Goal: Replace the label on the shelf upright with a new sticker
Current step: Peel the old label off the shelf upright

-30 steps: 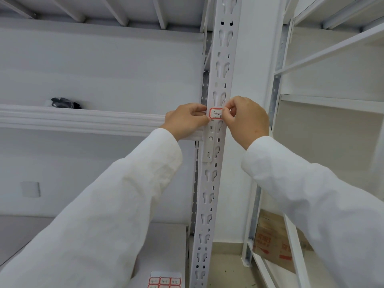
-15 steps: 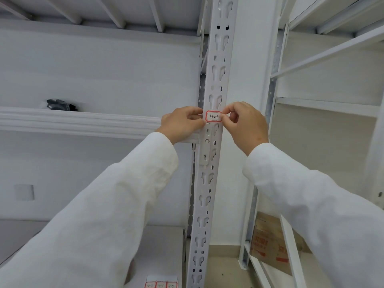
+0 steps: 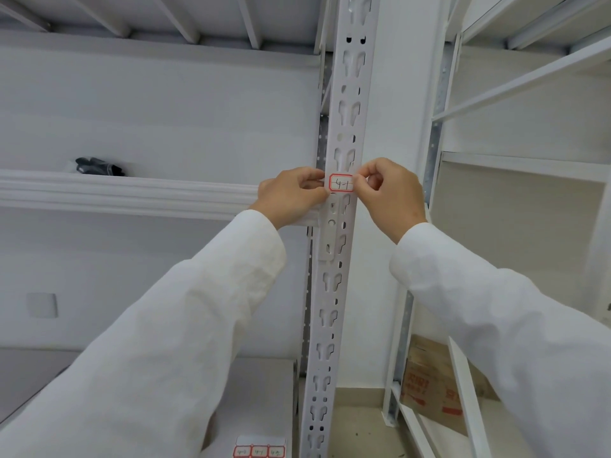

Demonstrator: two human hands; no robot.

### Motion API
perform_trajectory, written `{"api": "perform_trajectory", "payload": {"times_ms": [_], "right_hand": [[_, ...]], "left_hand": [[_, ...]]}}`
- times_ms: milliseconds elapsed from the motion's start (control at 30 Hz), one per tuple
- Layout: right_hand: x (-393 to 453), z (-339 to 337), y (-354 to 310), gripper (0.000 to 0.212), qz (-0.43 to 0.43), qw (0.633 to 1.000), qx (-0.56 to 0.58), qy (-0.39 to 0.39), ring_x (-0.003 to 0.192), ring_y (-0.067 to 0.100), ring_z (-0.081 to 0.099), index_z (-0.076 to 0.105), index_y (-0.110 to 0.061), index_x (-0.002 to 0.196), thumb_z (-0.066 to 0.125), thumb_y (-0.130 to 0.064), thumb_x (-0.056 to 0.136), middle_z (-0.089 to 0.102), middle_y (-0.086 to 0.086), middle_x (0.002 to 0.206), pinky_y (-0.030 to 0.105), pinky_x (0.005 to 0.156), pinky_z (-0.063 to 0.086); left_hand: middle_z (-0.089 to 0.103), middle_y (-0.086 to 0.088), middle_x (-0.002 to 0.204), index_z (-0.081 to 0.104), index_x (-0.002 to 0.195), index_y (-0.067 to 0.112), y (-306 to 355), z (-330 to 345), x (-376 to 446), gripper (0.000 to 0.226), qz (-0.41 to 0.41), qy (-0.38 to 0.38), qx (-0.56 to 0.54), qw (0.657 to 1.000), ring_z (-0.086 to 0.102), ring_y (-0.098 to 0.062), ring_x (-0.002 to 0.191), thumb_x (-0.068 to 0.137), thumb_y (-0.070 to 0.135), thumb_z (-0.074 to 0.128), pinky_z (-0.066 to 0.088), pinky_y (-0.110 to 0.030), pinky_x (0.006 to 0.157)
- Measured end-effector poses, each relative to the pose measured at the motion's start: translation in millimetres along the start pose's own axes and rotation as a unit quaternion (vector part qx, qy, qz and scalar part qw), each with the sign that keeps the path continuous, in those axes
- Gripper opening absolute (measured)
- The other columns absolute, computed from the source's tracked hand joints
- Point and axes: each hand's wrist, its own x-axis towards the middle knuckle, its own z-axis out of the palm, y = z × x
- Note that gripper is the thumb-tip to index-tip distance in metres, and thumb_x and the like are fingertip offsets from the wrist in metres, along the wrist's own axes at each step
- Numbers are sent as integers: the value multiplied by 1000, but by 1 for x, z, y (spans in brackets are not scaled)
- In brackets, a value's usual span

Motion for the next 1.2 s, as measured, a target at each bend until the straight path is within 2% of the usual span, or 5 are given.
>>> {"api": "perform_trajectory", "payload": {"times_ms": [200,533,733,1000,1200], "right_hand": [[-2,-2,1,7,-5,999,-35,8,71,15,53,61,-28,76,61,-29,83,54,-8,67,28,63,41],[3,0,-11,10,22,997,-75,-10,71,16,53,65,-20,82,55,-25,80,59,-8,72,22,52,34],[-5,1,2,5,18,999,10,24,65,14,49,62,-23,82,60,-27,84,51,-8,64,25,57,37],[-9,3,3,12,-12,998,-46,46,74,15,52,63,-22,92,59,-32,87,55,-6,78,22,56,33],[-8,7,-2,8,0,998,-49,33,71,13,49,58,-26,81,57,-31,87,52,-9,73,27,61,36]], "left_hand": [[70,13,115,61,121,31,-2,1,2,34,-1,1,0,1000,56,-6,120,87,34,58,27,-32,114],[69,13,109,61,119,31,-1,1,1,32,0,10,-8,1000,56,-8,120,87,32,58,27,-31,115],[70,12,115,61,120,31,-1,2,0,33,-3,10,-3,1000,55,-6,120,88,32,57,26,-30,114],[70,13,115,61,119,31,2,1,-2,31,2,10,3,1000,56,-3,117,89,31,56,24,-29,114],[69,12,118,59,122,30,4,1,-5,33,1,11,16,1000,54,-4,119,90,29,54,25,-26,111]]}}
